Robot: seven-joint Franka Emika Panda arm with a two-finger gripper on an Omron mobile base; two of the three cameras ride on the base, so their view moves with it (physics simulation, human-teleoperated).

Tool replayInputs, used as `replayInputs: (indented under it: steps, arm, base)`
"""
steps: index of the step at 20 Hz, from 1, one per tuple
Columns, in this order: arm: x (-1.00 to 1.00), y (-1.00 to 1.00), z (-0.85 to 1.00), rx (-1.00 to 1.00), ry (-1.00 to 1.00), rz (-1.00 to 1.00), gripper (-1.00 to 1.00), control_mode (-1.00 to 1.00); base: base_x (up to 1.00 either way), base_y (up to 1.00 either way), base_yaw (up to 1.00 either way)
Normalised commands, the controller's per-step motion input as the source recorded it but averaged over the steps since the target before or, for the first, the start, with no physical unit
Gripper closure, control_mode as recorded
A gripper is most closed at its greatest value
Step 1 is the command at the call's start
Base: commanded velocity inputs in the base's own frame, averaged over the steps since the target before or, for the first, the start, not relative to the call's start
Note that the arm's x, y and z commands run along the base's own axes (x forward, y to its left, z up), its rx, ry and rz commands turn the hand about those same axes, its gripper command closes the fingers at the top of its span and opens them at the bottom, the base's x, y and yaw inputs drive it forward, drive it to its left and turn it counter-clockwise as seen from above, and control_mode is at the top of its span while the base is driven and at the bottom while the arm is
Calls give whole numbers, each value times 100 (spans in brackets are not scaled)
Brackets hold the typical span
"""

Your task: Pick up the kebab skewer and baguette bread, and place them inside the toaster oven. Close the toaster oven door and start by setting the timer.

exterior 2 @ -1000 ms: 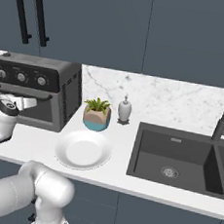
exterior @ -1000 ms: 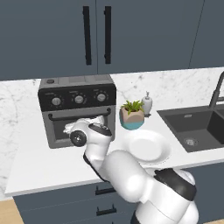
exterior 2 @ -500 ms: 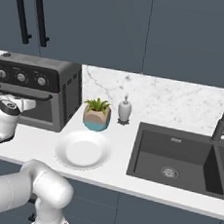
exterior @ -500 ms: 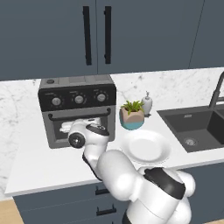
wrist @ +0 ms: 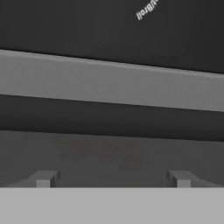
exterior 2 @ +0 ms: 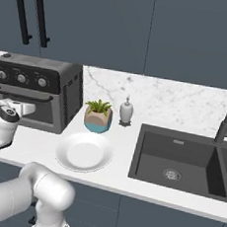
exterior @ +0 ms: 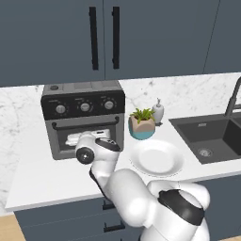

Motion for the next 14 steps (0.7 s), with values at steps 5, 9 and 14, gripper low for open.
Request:
replayInputs:
  steps: [5, 9, 14]
  arm:
    - [-43, 11, 10, 0, 5, 0, -100, -100]
    - [-25, 15, 43, 0, 4, 0, -100, -100]
    - [-32, 25, 50, 0, 4, 0, -100, -100]
  base:
    - [0, 0, 0]
    - [0, 0, 0]
    - [0, 0, 0]
